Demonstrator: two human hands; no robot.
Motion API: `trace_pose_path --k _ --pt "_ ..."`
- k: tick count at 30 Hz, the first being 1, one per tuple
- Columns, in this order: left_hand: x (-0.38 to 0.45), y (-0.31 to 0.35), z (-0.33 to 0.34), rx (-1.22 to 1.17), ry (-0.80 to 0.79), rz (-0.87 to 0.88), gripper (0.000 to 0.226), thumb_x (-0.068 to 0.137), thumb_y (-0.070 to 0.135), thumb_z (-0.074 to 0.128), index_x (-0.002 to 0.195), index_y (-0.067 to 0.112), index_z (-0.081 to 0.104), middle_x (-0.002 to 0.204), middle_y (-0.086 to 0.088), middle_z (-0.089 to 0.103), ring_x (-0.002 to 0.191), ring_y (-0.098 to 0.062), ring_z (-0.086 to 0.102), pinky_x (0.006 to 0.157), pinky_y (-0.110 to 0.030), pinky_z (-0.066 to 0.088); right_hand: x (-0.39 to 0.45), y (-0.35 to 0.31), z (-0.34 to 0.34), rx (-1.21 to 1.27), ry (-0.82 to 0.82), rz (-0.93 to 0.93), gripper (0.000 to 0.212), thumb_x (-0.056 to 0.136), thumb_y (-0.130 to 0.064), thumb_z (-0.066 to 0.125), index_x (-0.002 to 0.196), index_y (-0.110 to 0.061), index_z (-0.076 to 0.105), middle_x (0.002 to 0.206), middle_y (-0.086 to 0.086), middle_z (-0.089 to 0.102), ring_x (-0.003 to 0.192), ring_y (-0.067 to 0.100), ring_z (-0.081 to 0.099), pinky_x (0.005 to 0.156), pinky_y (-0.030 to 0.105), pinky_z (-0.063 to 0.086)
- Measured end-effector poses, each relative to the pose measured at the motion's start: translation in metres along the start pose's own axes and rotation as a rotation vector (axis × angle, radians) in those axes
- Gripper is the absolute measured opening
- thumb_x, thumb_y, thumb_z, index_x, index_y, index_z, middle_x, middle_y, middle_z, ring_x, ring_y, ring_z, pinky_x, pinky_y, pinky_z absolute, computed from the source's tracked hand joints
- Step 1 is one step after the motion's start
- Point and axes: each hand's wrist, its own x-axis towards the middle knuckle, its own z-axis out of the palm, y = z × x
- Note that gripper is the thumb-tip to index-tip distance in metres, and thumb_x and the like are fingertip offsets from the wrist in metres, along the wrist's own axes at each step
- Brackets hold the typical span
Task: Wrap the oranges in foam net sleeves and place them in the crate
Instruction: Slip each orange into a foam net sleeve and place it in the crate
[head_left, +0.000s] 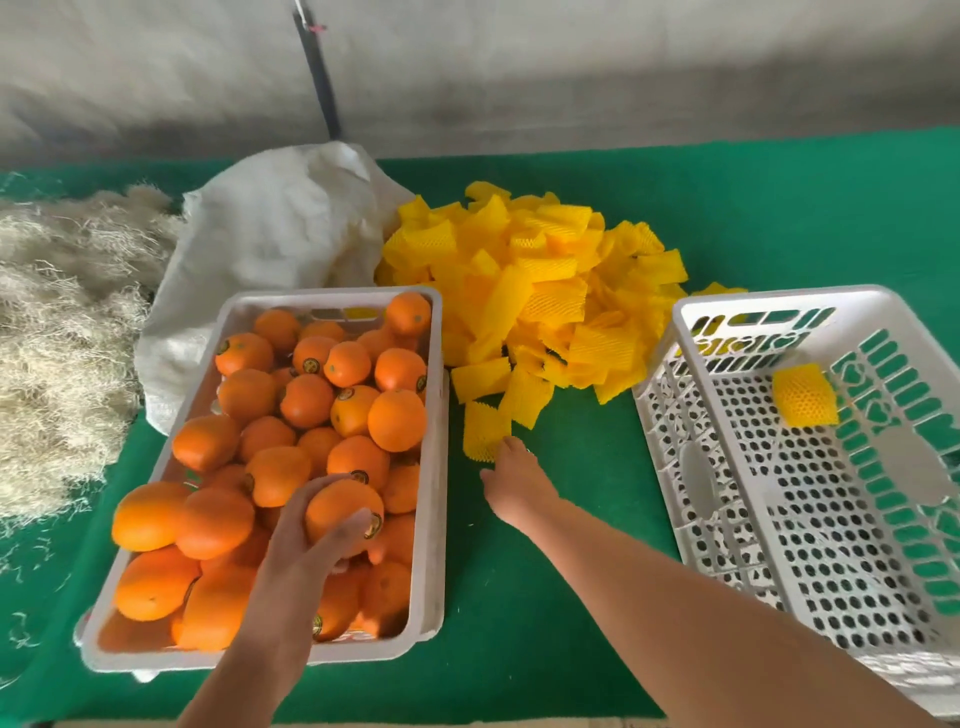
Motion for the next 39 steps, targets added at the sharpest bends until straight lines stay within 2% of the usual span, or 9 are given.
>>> trace_pose_path --k 5,9,11,17,20,23,29,35,39 --pt "-0.009 0.019 0.031 -0.269 -0.067 -0.123 0.072 0.062 0.062 0.092 0.124 0.032 0.071 0.127 -0.009 0.074 0.109 -0.039 0.076 0.077 -0.056 0.065 -0.043 0.024 -0.059 0.272 0.441 -0.079 0.032 0.104 -0.039 0.064 0.129 -0.02 0.071 0.123 -0.007 0.073 0.109 0.006 0.067 0.099 0.03 0.054" --pt "-0.015 0.044 0.078 -0.24 -0.18 -0.159 0.072 0.052 0.06 0.096 0.114 0.031 0.076 0.124 -0.012 0.075 0.1 -0.041 0.078 0.071 -0.046 0.066 -0.084 0.028 -0.103 0.488 0.524 -0.113 0.002 0.097 -0.032 0.074 0.098 -0.032 0.075 0.089 -0.021 0.073 0.083 -0.008 0.067 0.076 0.018 0.057" --pt "-0.018 0.056 0.1 -0.229 -0.252 -0.161 0.075 0.048 0.06 0.099 0.114 0.032 0.077 0.127 -0.008 0.075 0.102 -0.04 0.077 0.073 -0.044 0.066 -0.104 0.029 -0.117 0.568 0.533 -0.176 0.015 0.094 -0.023 0.076 0.089 -0.035 0.07 0.083 -0.02 0.073 0.081 -0.003 0.071 0.072 0.015 0.056" --pt "-0.017 0.072 0.129 -0.357 -0.25 -0.196 0.07 0.065 0.043 0.093 0.129 0.029 0.071 0.133 -0.011 0.067 0.107 -0.041 0.076 0.067 -0.04 0.064 -0.142 0.031 -0.149 0.695 0.463 -0.373 0.026 0.097 -0.008 0.067 0.089 -0.033 0.07 0.082 -0.007 0.077 0.074 0.006 0.076 0.068 0.015 0.056" --pt "-0.022 0.082 0.128 -0.37 -0.305 -0.135 0.048 0.075 0.043 0.085 0.122 0.035 0.075 0.126 -0.008 0.074 0.108 -0.039 0.076 0.065 -0.04 0.064 -0.147 0.035 -0.159 0.739 0.422 -0.388 0.029 0.097 0.004 0.059 0.085 -0.016 0.077 0.089 0.001 0.073 0.077 0.015 0.076 0.075 0.037 0.063" --pt "-0.03 0.09 0.127 -0.266 -0.4 -0.066 0.057 0.07 0.048 0.087 0.124 0.037 0.072 0.123 -0.007 0.075 0.107 -0.036 0.076 0.067 -0.041 0.064 -0.151 0.04 -0.159 0.638 0.355 -0.378 0.023 0.096 0.004 0.057 0.086 -0.008 0.074 0.091 0.003 0.069 0.081 0.022 0.069 0.079 0.053 0.058" --pt "-0.043 0.096 0.122 -0.075 -0.462 0.034 0.07 0.062 0.044 0.093 0.127 0.036 0.069 0.125 -0.005 0.073 0.107 -0.035 0.076 0.068 -0.044 0.065 -0.162 0.041 -0.176 0.787 -0.122 -0.316 0.042 0.104 -0.01 0.051 0.117 -0.04 0.076 0.116 -0.013 0.078 0.104 0.012 0.074 0.092 0.033 0.062" --pt "-0.055 0.103 0.11 0.021 -0.505 0.063 0.076 0.061 0.047 0.095 0.131 0.039 0.067 0.13 -0.006 0.067 0.108 -0.037 0.074 0.068 -0.042 0.062 -0.167 0.034 -0.174 0.739 0.06 -0.307 0.016 0.088 -0.02 0.068 0.076 -0.027 0.076 0.069 0.014 0.065 0.061 0.029 0.047 0.064 0.047 0.04" --pt "-0.059 0.108 0.096 0.058 -0.564 0.075 0.059 0.066 0.047 0.092 0.122 0.044 0.074 0.12 0.008 0.071 0.107 -0.036 0.075 0.069 -0.04 0.062 -0.176 0.025 -0.176 0.722 0.062 -0.358 0.007 0.092 -0.024 0.078 0.098 -0.025 0.08 0.099 0.019 0.078 0.098 0.057 0.067 0.091 0.072 0.054"
